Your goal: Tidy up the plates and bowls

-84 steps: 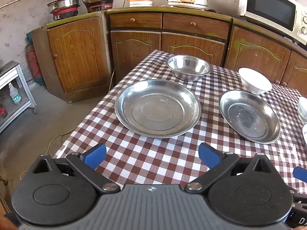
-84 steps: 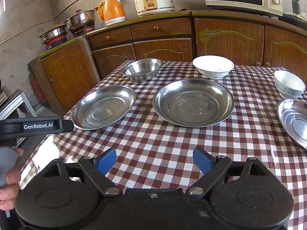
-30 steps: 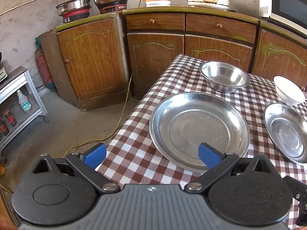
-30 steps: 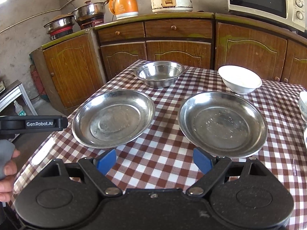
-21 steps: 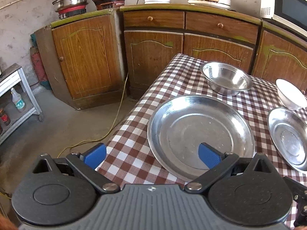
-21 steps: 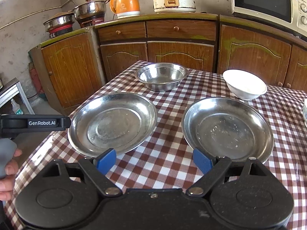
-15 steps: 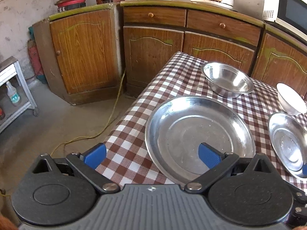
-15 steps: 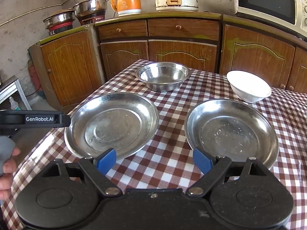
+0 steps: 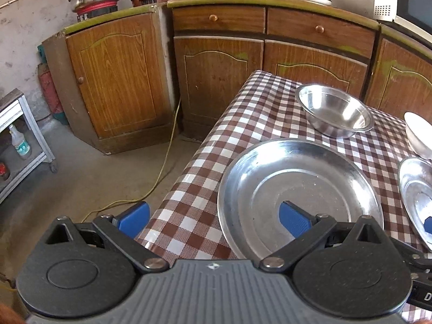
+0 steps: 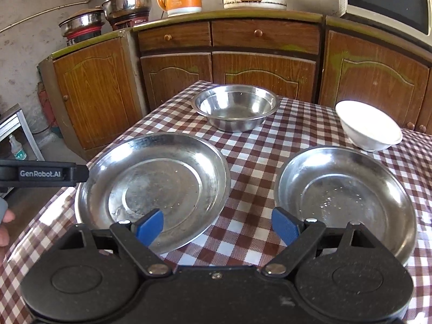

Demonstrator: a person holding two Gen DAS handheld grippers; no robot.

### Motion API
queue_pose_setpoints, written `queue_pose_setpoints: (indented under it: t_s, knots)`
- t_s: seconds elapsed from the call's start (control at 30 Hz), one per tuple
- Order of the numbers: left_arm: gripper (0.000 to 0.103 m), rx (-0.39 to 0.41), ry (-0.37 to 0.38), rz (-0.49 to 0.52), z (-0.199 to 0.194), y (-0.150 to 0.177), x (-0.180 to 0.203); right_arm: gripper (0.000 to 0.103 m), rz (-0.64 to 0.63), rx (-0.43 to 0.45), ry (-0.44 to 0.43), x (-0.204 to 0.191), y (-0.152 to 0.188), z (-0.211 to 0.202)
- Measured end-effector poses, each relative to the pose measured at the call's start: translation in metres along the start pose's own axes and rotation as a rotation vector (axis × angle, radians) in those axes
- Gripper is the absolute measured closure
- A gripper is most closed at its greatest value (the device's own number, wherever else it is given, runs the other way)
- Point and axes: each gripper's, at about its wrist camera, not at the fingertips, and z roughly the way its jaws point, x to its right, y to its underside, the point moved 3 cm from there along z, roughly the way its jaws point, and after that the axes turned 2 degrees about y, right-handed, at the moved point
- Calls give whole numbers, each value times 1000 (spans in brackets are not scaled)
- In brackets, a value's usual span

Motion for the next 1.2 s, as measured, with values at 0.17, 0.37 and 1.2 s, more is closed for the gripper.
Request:
queue_pose_setpoints:
  t_s: [0.17, 0.37, 1.2]
  knots:
    - [0, -16, -1, -3, 9, -1, -2, 1, 12, -9, -7, 1, -3, 12]
    - [0, -34, -8, -16, 18, -3, -6, 1, 17, -24, -7, 2, -6, 25]
    - [0, -73, -7, -14, 48, -6, -10, 1, 33, -61, 3, 7, -10, 63]
